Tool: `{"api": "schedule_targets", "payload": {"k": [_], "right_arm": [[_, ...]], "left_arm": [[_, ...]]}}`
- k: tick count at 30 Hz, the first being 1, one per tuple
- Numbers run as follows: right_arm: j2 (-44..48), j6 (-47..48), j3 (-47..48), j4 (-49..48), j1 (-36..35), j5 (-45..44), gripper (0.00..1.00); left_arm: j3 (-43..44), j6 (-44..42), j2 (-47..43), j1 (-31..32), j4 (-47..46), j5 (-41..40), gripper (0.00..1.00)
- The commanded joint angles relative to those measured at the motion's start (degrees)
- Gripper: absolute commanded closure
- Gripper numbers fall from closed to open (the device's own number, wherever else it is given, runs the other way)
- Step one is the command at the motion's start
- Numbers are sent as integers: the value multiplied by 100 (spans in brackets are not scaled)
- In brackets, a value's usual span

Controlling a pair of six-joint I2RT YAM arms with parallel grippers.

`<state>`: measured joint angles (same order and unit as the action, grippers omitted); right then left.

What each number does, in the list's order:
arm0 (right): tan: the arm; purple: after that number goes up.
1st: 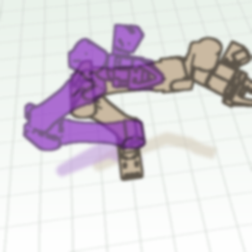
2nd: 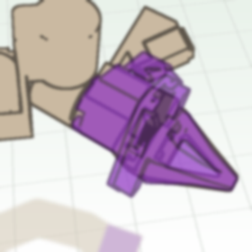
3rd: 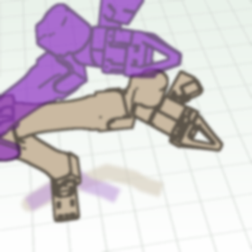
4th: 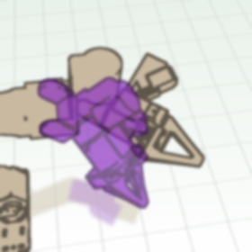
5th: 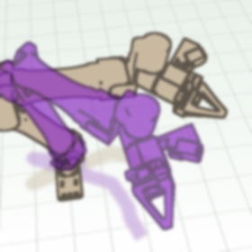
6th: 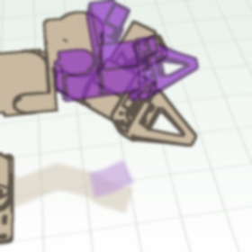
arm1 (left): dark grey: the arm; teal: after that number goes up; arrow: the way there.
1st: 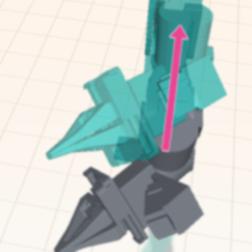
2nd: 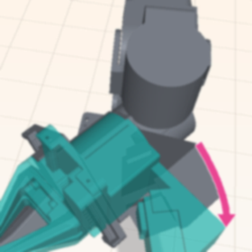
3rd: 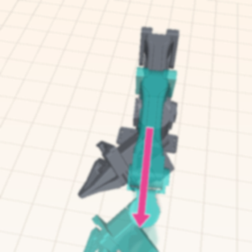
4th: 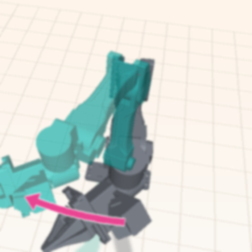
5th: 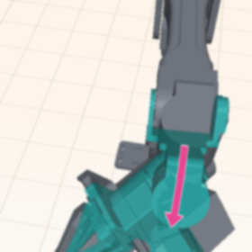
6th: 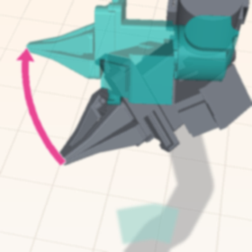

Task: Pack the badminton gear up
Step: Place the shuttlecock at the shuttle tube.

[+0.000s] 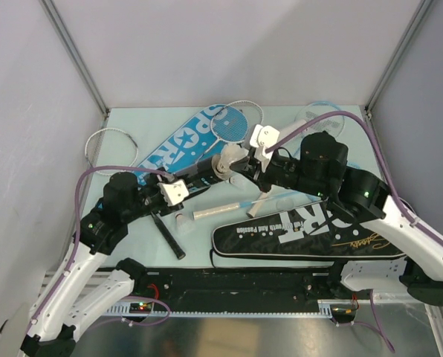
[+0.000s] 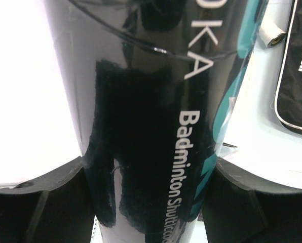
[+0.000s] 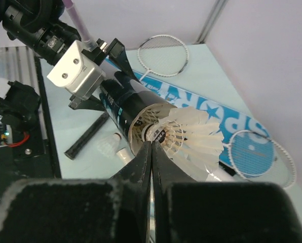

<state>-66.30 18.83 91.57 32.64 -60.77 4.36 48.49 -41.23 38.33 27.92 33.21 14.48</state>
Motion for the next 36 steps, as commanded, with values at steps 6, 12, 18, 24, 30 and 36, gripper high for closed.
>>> {"api": "schedule_targets", "payload": {"k": [6, 12, 18, 24, 30, 36], "right_arm": [[149, -1519, -758, -1362, 732, 1710, 100], [-87, -2184, -952, -1642, 944, 2068, 100], [-311, -2476, -1018, -1817, 869, 2198, 100], [-487, -2633, -1087, -1924, 772, 2162, 100], [-606, -2705, -1127, -2016, 763, 2146, 100], [-640, -2839, -1132, -2009, 809, 2181, 100]], "left_arm": [[150, -228, -122, 53, -337, 364, 43], [159, -184, -126, 56, -457, 518, 43], [207, -110, -59, 58, -522, 570, 43], [179, -119, -74, 51, -585, 661, 43], [76, -160, -181, 55, -651, 727, 43], [35, -128, -226, 54, -670, 691, 42]]}}
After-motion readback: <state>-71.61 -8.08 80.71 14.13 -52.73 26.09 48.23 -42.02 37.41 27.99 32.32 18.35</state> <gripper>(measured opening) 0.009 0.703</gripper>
